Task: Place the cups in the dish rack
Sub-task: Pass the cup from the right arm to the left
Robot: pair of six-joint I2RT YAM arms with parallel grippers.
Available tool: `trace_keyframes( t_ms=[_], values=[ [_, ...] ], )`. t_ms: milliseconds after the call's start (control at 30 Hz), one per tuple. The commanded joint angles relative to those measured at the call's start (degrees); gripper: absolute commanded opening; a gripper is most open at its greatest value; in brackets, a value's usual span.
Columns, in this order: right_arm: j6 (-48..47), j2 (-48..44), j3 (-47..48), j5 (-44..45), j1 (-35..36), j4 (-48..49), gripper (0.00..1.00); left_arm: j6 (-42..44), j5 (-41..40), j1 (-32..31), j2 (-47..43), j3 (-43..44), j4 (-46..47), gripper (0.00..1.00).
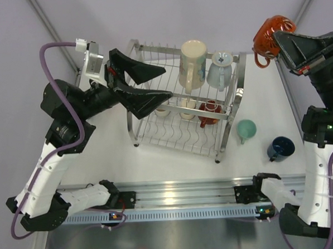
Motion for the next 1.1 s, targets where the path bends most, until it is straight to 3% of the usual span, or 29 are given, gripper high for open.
trace_keyframes(
  t_ms=[0,167,400,600,967,1067],
  values=[
    [6.71,-0.26,2.83,0.71,2.84,9.95,0.00,-3.41,3.75,-0.03,2.42,0.72,8.59,0.86],
    [6.28,4.03,6.25,-0.79,7.14,11.80,0.00,-5.79,3.40,-0.03,4.00,1.33,11.32,0.86],
    [-5.92,10.02,10.39,3.95,28.90,7.77,0.00,-8.68,3.04,-0.03,6.29,0.90,14.57,0.83],
    [-13.14,12.92,9.78,8.70,41.49,7.49,0.00,-11.76,5.86,-0.12,5.94,-1.83,20.90,0.81],
    [-16.48,19.25,12.41,11.25,52.85,10.22,0.00,-11.33,6.04,-0.12,5.50,-4.20,21.96,0.78],
    [-16.84,19.78,12.24,11.69,54.34,11.09,0.00,-11.33,6.38,-0.12,5.24,-4.03,22.13,0.65]
  ],
)
